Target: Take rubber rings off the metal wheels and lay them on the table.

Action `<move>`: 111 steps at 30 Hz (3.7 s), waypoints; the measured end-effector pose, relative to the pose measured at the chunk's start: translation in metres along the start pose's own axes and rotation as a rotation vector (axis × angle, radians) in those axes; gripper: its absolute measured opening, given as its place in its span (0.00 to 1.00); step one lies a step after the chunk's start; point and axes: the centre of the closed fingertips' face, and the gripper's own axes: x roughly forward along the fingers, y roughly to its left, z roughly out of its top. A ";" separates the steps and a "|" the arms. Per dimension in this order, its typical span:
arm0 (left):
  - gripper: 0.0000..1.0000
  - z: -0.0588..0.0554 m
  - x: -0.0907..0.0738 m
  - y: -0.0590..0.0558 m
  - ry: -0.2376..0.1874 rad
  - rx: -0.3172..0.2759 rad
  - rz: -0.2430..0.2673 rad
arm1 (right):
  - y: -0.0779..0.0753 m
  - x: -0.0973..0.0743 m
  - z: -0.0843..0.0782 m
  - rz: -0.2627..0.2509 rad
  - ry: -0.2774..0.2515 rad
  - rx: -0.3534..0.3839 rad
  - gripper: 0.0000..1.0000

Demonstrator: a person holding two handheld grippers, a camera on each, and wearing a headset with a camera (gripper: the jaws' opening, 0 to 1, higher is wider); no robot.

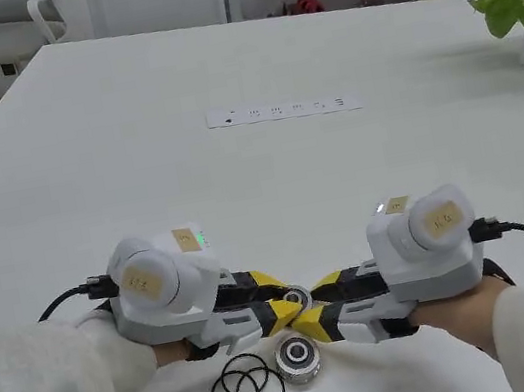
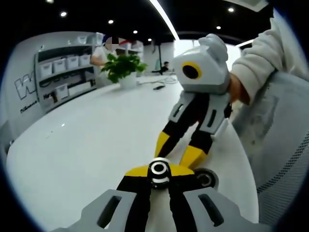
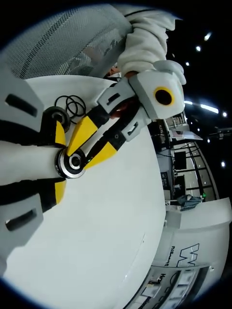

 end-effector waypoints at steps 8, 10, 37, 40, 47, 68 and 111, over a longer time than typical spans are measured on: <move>0.13 -0.001 -0.001 0.001 0.004 -0.005 0.005 | -0.001 -0.004 -0.001 0.012 0.010 0.009 0.17; 0.13 -0.002 -0.002 0.004 0.006 -0.008 0.016 | -0.001 -0.006 -0.001 0.017 0.007 -0.004 0.10; 0.13 -0.002 -0.003 0.005 0.005 -0.007 0.016 | -0.022 -0.011 0.005 -0.054 -0.048 0.439 0.00; 0.13 -0.002 -0.004 0.004 0.005 -0.007 0.016 | -0.021 -0.012 0.007 -0.044 -0.059 0.469 0.00; 0.13 -0.002 -0.004 0.004 0.005 -0.005 0.017 | -0.019 -0.012 0.010 -0.033 -0.066 0.496 0.00; 0.13 -0.002 -0.003 0.004 0.006 -0.003 0.016 | -0.013 -0.011 0.015 -0.015 -0.066 0.515 0.00; 0.13 -0.002 -0.003 0.004 0.000 -0.006 0.017 | -0.005 -0.009 0.025 0.039 -0.097 0.523 0.00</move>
